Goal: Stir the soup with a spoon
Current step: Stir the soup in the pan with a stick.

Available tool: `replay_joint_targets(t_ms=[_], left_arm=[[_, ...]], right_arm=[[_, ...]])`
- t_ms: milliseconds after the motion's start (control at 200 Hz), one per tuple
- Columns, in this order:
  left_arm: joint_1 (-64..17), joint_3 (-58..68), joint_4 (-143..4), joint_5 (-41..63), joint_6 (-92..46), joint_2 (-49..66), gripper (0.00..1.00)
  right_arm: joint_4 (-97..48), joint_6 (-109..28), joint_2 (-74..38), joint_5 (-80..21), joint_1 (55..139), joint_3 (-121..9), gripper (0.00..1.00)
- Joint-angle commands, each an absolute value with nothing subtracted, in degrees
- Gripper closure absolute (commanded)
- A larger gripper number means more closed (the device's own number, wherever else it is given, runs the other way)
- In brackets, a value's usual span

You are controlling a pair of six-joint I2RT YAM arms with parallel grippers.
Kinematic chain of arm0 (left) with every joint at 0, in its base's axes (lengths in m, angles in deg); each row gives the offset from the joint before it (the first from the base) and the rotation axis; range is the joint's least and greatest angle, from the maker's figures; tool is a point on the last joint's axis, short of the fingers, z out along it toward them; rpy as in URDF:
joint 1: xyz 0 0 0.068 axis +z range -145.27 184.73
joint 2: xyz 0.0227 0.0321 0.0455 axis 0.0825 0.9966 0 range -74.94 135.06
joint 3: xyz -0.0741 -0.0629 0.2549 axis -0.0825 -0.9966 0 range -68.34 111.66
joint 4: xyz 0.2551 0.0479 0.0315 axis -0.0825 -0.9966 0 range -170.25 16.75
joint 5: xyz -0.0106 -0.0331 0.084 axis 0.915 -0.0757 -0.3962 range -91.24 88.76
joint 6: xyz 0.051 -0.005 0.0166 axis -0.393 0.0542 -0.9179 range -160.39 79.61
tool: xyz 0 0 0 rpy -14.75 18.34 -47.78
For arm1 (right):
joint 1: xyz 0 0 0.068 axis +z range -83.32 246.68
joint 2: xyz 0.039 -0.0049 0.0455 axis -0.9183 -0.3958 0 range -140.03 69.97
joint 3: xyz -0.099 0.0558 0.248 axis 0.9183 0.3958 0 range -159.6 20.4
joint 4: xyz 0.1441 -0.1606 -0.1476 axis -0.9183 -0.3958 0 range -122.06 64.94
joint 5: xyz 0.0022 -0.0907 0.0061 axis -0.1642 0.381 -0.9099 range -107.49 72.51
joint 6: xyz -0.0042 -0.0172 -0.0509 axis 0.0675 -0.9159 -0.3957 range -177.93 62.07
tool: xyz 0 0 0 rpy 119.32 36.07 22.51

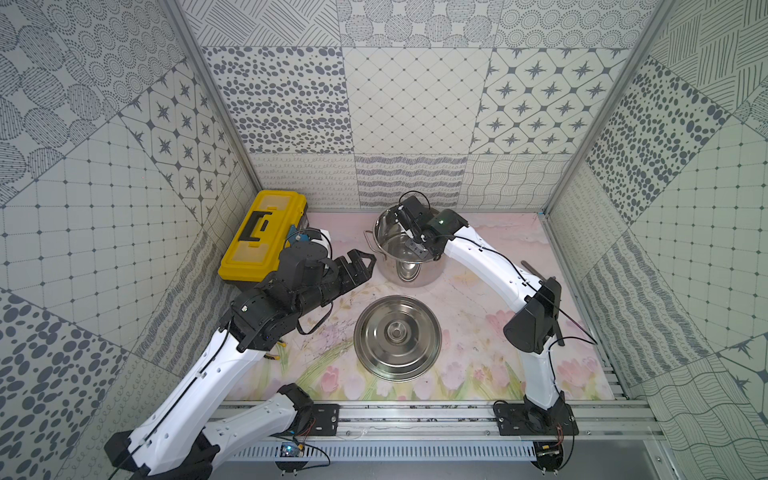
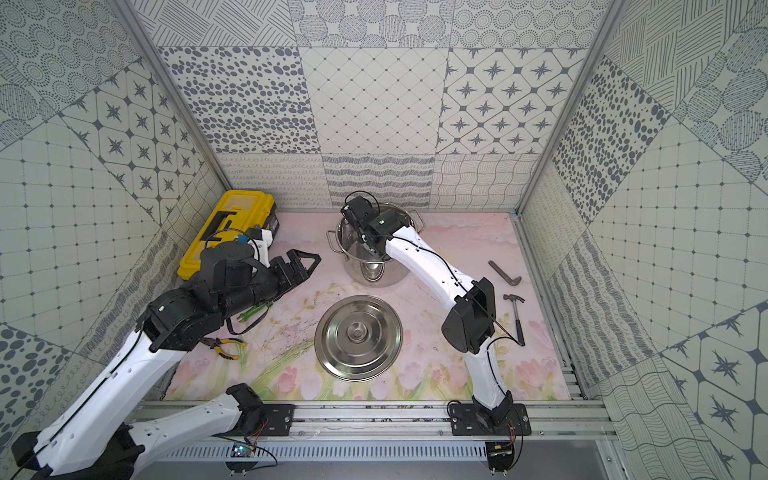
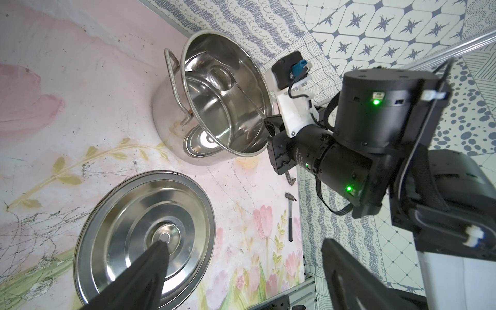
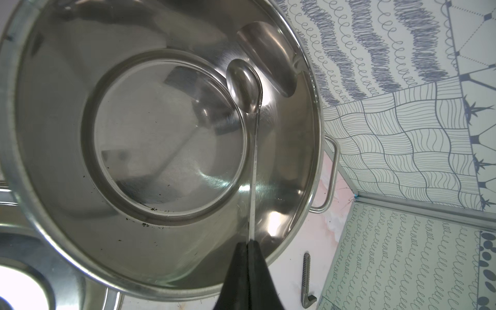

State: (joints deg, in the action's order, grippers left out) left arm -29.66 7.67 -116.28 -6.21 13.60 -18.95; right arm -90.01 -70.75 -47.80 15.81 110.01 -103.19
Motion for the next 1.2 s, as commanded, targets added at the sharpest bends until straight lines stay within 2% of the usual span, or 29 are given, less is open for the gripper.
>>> replay_joint_targets(t_ms=[0,350,665,915,1196], left_arm=[[-29.78,7.51,-114.21,-4.85,13.57,-18.66,0.08],[-29.81,7.97,-111.80,-3.31,13.42,-16.29,0.07],[-29.95,7.92,-110.70,-2.64,13.78,-15.18,0.08],[-30.63,7.34,-110.79,-3.29,14.52,-15.83,0.07],[-30.77,6.13,-110.78,-3.31,15.33,-17.27,0.07]], right_arm=[[-89.49,-68.91,-44.90,17.20,108.74,-100.17,1.00],[-89.38,-67.46,-36.97,16.75,108.33,-89.33,1.00],[-89.48,-64.26,-30.40,14.48,112.35,-82.49,1.00],[-89.88,-62.25,-31.37,11.79,115.07,-84.63,1.00],[-89.84,-63.55,-38.46,10.80,115.52,-94.03,1.00]])
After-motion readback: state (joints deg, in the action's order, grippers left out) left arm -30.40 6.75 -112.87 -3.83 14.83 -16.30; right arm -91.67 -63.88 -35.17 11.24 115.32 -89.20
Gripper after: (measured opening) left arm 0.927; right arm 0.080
